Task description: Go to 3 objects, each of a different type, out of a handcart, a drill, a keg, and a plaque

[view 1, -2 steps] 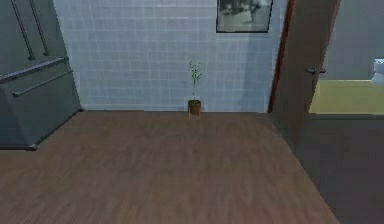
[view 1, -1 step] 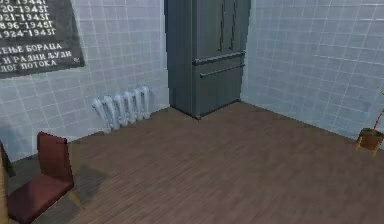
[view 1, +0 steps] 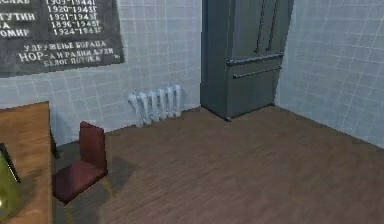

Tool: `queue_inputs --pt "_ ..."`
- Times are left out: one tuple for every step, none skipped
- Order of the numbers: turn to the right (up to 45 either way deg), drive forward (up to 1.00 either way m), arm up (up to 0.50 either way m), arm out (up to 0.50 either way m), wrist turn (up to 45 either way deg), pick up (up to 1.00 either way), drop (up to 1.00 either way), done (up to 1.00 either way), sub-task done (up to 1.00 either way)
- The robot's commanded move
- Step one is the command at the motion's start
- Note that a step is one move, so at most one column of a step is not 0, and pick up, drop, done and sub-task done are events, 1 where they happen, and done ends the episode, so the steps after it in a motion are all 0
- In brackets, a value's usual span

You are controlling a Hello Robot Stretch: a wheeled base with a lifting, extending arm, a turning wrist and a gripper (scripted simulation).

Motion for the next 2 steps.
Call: queue_inputs --pt "0.0 1.00 0.00 0.00 0.0 0.00 0.00 0.00 0.00" --pt "-6.0 0.00 0.00 0.00 0.0 0.00 0.00 0.00 0.00"
